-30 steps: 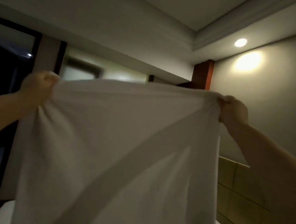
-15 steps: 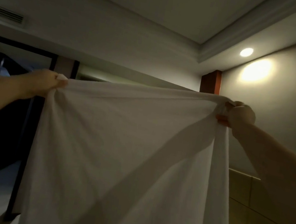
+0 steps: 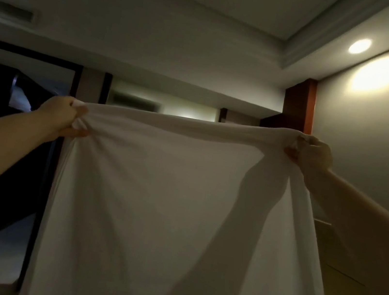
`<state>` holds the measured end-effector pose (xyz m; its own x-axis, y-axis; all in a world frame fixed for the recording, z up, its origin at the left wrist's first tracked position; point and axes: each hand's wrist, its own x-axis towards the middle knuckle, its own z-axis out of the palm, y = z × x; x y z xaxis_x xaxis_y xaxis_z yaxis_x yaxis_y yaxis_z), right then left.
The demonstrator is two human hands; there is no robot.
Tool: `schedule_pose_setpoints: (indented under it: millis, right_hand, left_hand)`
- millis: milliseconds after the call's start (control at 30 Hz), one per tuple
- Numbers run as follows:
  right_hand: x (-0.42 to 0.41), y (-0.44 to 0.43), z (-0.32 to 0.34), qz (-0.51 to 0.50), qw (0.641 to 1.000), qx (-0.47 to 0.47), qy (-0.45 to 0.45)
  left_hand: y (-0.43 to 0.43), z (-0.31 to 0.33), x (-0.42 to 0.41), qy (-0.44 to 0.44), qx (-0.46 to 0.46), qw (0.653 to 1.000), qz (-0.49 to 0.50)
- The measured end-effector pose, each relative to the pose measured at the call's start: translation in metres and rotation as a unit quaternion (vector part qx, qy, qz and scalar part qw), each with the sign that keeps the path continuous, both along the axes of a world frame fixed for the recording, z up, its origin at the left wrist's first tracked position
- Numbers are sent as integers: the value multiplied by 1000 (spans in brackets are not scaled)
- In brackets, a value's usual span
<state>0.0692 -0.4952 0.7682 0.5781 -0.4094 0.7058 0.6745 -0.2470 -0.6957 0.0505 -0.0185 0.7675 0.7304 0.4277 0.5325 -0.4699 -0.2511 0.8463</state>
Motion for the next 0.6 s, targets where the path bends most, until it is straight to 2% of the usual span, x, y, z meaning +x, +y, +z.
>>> schedule_pose_setpoints:
  millis: [67,133,333,467,600]
  right_hand:
    - [52,10,-15,1,1000,-5,-10]
    - [110,25,-28,24,999,-10,-20]
    - [314,80,-26,55,998,-12,-21]
    - [433,105,-84,76,995,-37,52]
    - [519,120,-177,76,982,-59,162]
  left_hand:
    - [9,-14,57,-36,-13,999,26]
    - [27,-27,120,-62,14,995,81]
    - [49,-29,302,-101,20,973,204]
    - [58,-95,412,-54,34,974,217]
    - [74,-189,491,69,38,973,219]
